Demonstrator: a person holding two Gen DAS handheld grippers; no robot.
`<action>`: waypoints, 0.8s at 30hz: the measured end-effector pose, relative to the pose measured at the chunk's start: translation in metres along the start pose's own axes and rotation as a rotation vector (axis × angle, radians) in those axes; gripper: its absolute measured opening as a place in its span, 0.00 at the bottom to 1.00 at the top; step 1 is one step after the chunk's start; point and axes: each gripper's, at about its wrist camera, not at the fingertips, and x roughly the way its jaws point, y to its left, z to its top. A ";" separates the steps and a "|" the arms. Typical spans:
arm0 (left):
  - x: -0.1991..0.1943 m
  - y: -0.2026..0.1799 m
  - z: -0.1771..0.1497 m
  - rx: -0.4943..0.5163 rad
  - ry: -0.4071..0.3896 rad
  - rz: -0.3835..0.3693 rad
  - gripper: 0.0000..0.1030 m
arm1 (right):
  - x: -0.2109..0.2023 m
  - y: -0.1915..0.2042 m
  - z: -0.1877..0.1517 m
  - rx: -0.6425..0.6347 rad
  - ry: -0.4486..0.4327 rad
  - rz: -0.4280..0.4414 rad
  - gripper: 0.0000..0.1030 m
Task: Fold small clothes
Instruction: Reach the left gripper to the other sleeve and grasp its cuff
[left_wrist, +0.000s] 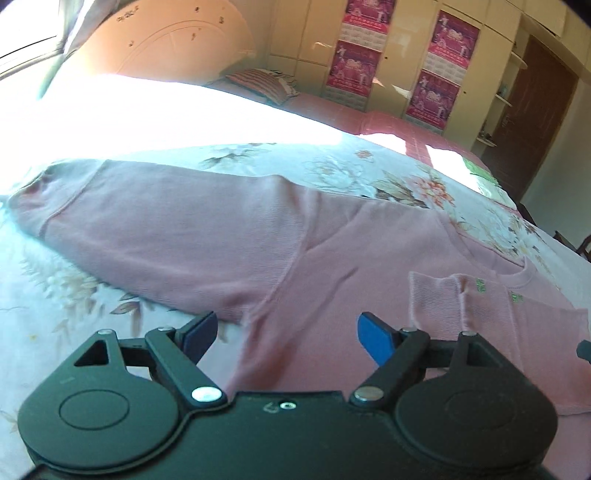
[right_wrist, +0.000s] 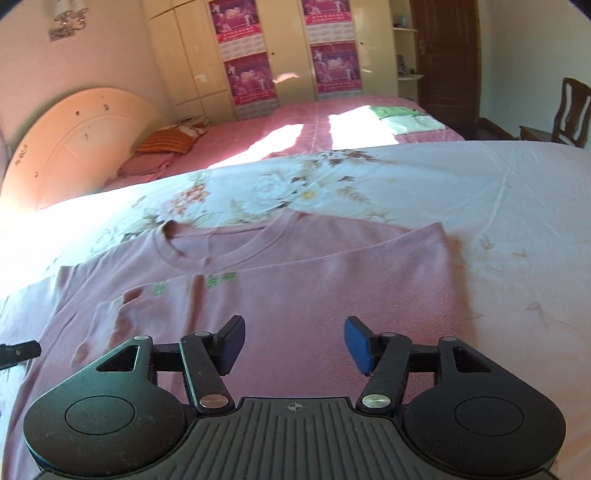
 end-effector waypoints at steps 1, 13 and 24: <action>-0.002 0.016 0.000 -0.029 0.003 0.020 0.79 | 0.001 0.012 -0.004 -0.019 0.004 0.014 0.58; 0.011 0.178 0.023 -0.375 -0.023 0.172 0.71 | 0.033 0.111 -0.021 -0.104 0.063 0.134 0.58; 0.057 0.245 0.069 -0.464 -0.133 0.140 0.77 | 0.071 0.153 -0.019 -0.126 0.069 0.096 0.58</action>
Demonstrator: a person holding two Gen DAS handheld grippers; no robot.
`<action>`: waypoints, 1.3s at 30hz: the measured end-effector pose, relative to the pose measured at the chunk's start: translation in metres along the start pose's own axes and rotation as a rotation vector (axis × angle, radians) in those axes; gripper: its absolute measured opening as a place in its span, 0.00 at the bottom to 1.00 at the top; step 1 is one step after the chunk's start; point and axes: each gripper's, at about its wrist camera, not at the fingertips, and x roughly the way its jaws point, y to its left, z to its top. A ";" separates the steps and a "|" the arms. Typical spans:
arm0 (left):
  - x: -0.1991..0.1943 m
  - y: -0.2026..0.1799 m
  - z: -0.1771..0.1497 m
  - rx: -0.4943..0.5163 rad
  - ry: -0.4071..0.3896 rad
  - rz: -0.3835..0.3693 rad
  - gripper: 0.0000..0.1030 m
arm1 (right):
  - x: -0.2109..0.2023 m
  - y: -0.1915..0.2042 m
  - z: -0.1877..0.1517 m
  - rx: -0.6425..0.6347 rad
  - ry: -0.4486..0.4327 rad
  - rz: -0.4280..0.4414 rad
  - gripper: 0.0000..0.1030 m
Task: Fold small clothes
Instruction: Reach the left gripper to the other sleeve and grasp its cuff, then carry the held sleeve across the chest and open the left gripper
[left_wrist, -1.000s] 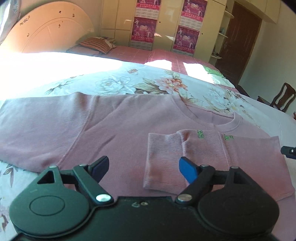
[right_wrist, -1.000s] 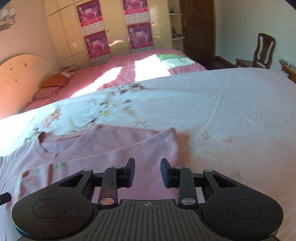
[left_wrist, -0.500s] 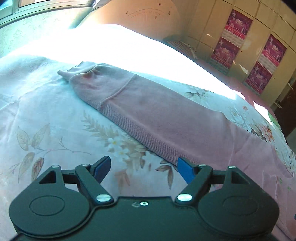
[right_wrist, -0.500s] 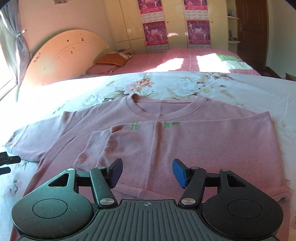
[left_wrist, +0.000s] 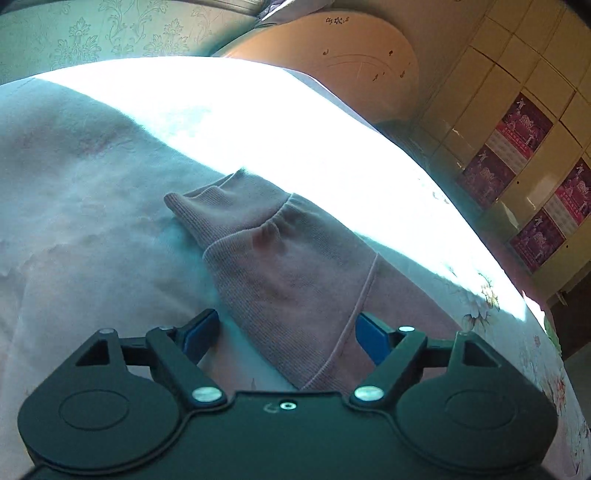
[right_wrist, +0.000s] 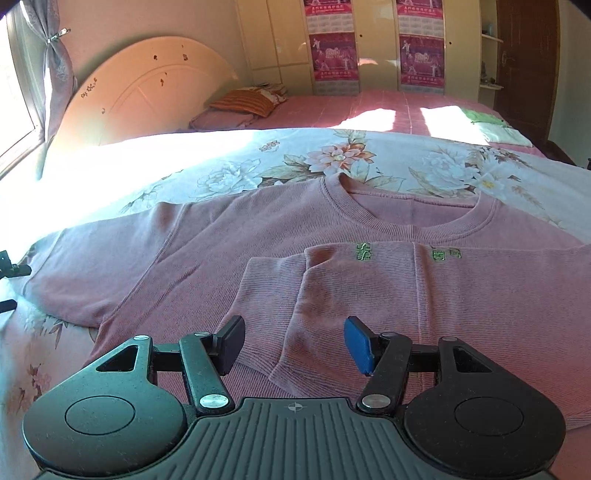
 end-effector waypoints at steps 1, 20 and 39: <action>0.004 0.000 0.003 0.014 -0.016 0.006 0.71 | 0.002 0.001 0.001 -0.004 -0.001 -0.011 0.58; -0.104 -0.157 -0.047 0.389 -0.105 -0.449 0.05 | -0.003 -0.018 0.005 0.076 -0.007 0.008 0.57; -0.128 -0.286 -0.233 0.826 0.232 -0.620 0.73 | -0.096 -0.117 -0.034 0.228 -0.035 -0.035 0.58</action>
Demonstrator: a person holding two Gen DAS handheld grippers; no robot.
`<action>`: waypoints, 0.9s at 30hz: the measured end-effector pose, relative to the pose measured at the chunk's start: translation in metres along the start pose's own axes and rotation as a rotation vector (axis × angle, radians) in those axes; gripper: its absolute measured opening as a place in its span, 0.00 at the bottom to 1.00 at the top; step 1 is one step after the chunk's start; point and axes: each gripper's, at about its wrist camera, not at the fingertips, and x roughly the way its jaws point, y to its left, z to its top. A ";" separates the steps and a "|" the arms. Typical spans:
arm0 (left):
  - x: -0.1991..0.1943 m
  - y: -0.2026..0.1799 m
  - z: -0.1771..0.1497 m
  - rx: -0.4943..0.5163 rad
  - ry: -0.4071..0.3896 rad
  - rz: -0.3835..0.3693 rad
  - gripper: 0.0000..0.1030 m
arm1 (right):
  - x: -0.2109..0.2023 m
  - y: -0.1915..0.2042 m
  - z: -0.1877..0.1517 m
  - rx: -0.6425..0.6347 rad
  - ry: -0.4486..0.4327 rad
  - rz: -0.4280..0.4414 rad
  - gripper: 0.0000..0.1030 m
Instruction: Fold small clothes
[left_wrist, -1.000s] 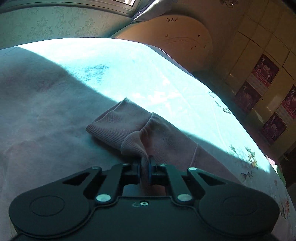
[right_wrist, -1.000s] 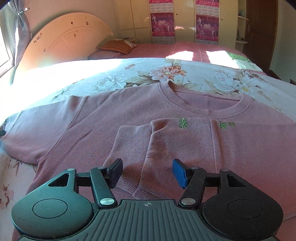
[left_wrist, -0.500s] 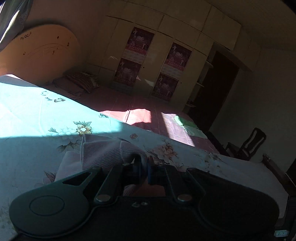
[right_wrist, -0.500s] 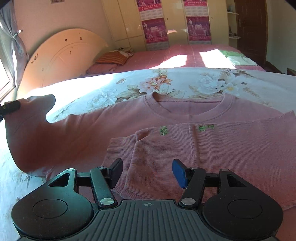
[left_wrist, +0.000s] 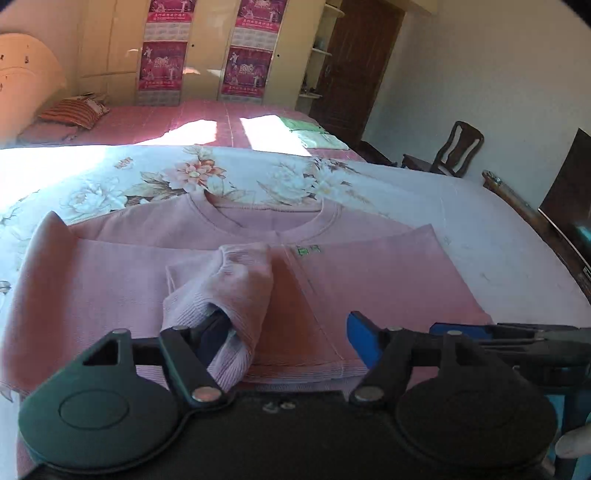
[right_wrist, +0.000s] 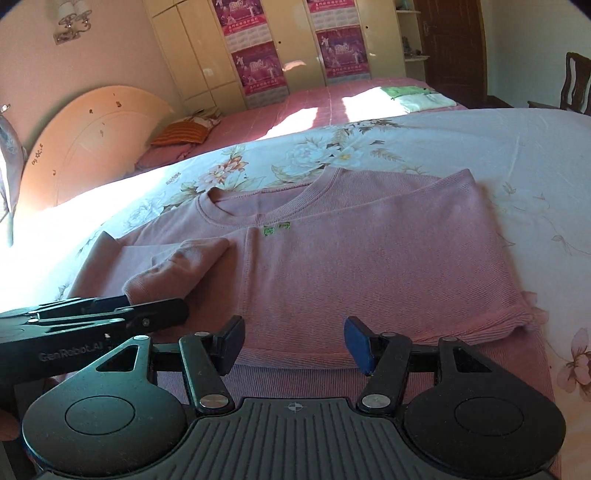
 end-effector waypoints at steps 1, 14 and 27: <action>-0.010 0.003 0.002 -0.011 -0.012 0.019 0.76 | 0.000 0.004 -0.002 -0.009 0.002 0.016 0.58; -0.032 0.079 0.006 -0.140 0.080 0.369 0.77 | 0.062 0.093 -0.004 -0.241 0.051 0.035 0.58; -0.018 0.099 -0.001 -0.110 0.093 0.377 0.77 | 0.082 0.105 0.010 -0.246 0.018 -0.017 0.23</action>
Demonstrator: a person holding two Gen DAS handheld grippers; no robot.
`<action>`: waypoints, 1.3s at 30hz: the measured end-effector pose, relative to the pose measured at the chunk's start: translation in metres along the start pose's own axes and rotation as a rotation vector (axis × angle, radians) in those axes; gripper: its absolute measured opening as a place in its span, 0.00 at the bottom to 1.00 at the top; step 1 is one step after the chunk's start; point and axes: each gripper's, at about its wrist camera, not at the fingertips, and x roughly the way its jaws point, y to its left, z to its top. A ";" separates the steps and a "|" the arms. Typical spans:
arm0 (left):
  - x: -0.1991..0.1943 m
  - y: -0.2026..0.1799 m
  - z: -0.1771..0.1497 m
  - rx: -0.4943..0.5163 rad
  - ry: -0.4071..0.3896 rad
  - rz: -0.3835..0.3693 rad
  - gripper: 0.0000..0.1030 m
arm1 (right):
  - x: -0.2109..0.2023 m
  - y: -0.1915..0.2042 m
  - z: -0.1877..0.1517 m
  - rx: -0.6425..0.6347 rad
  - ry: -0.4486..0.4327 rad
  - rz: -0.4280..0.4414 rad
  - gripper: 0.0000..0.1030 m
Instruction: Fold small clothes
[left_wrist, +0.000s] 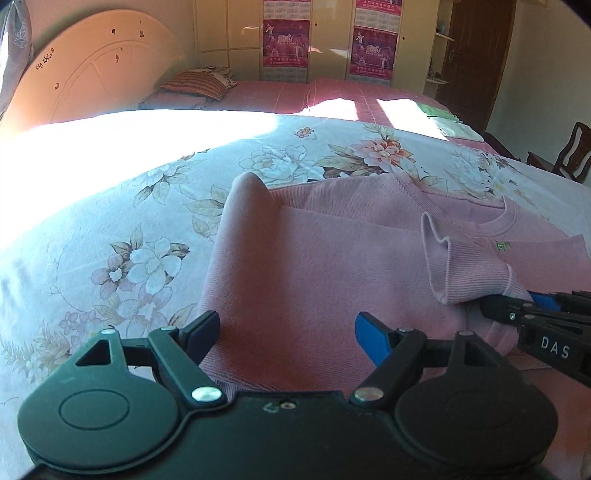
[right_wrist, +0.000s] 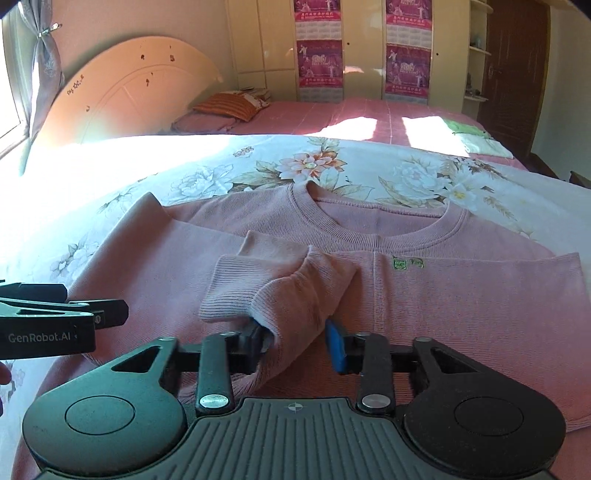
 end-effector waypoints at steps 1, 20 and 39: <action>0.001 0.000 0.000 -0.002 0.002 -0.002 0.77 | 0.000 -0.001 0.002 0.011 0.002 0.007 0.23; 0.015 0.005 -0.018 0.009 0.045 -0.026 0.77 | -0.028 -0.085 -0.012 0.361 0.031 0.055 0.71; 0.012 0.074 -0.011 -0.252 -0.014 -0.097 0.76 | -0.077 -0.103 0.018 0.176 -0.205 -0.155 0.06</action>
